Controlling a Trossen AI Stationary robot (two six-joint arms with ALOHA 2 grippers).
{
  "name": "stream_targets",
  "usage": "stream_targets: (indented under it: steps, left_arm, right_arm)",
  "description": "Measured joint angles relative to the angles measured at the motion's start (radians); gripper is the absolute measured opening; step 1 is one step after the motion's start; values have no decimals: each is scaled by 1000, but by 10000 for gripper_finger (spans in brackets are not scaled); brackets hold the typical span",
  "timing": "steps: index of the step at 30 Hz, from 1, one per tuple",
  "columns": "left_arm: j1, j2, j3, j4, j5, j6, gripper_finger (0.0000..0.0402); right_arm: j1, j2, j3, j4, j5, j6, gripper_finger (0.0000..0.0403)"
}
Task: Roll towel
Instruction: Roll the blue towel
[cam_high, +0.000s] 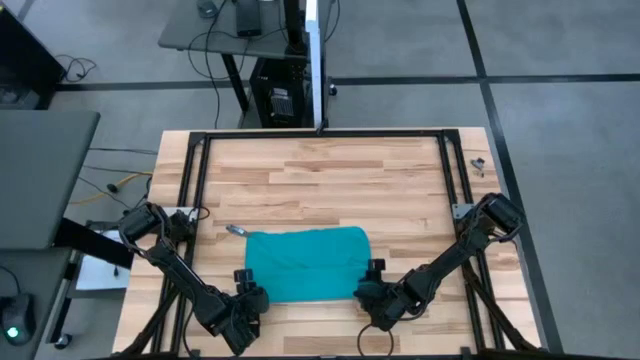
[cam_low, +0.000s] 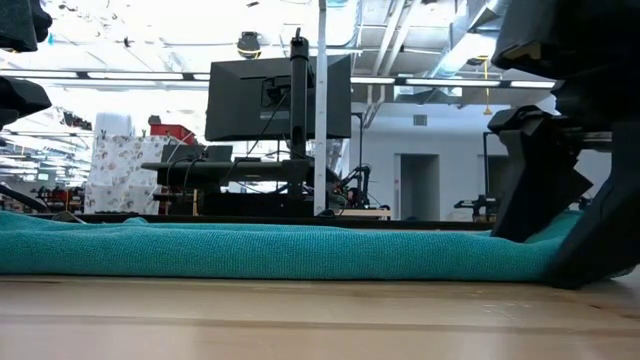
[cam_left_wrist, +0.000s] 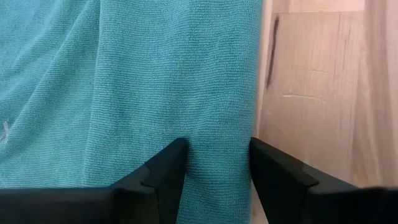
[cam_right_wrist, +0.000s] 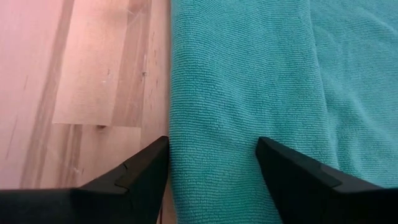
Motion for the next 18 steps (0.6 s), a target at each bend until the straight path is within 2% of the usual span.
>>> stream_targets:
  steps: [4, 7, 11, 14, 18]
  left_arm:
    - [0, 0, 0, 2, 2, 19, 147]
    - [2, 1, 0, 5, 4, 23, 114]
    - [15, 1, 0, -15, 4, 14, 27]
    - [19, -2, 0, -27, 16, -35, 12]
    - [21, -28, -1, -20, 113, -95, 4]
  right_arm:
    - [0, 1, 0, -2, -7, 0, 211]
    - [-2, 1, 0, -3, -24, 1, 174]
    - [-15, 1, -1, -7, -69, 60, 90]
    - [-21, -2, -1, -6, -119, 122, 21]
    - [-5, -4, -2, 45, -168, 211, 14]
